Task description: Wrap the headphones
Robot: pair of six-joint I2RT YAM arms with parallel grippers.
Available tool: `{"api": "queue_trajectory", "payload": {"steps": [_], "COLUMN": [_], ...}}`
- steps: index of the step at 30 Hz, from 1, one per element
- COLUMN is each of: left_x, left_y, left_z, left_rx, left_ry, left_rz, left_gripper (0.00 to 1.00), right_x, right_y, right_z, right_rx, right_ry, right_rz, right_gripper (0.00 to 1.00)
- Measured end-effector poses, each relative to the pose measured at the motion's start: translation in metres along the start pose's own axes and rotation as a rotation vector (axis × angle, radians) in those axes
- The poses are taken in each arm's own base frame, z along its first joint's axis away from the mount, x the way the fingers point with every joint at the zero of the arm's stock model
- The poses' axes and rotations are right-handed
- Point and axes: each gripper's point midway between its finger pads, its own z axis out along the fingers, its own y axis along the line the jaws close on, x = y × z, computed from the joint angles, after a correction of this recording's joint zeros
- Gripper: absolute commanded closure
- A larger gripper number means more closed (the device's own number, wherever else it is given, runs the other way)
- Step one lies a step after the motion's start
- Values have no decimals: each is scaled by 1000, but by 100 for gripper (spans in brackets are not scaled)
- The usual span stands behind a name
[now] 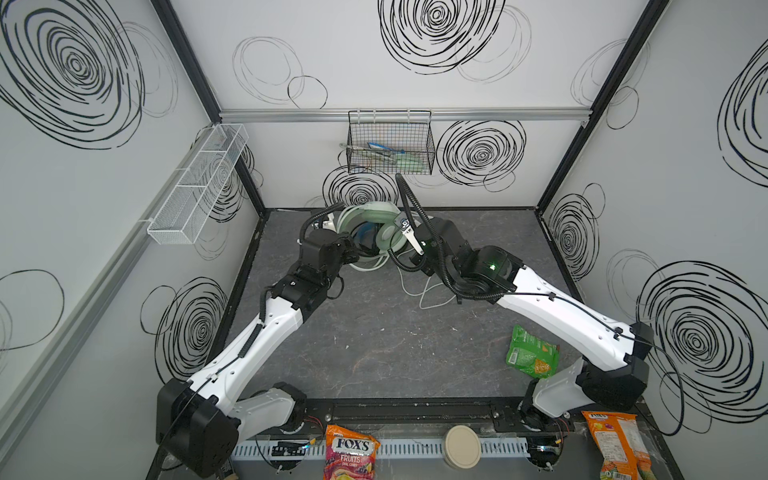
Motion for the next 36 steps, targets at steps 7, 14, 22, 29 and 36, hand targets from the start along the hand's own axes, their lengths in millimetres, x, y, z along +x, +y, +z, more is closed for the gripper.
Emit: {"api": "queue_trajectory", "payload": {"steps": [7, 14, 22, 29, 36], "left_x": [-25, -37, -35, -33, -17], "left_y": [2, 5, -2, -19, -50], "left_z": [-18, -36, -42, -34, -47], "left_rx": [30, 84, 125, 249, 532], "left_ry": [-64, -62, -44, 4, 47], "left_rz": [-36, -58, -59, -44, 30], "left_gripper": [100, 100, 100, 100, 100], "right_x": [8, 24, 9, 10, 25], "right_y": [-46, -127, -122, -134, -190], "right_z": [-3, -8, -14, -15, -19], "right_rx": [27, 171, 140, 160, 238], "right_ry": [-11, -15, -66, -63, -56], "right_rz": [152, 290, 281, 275, 340], "right_gripper": [91, 91, 91, 88, 85]}}
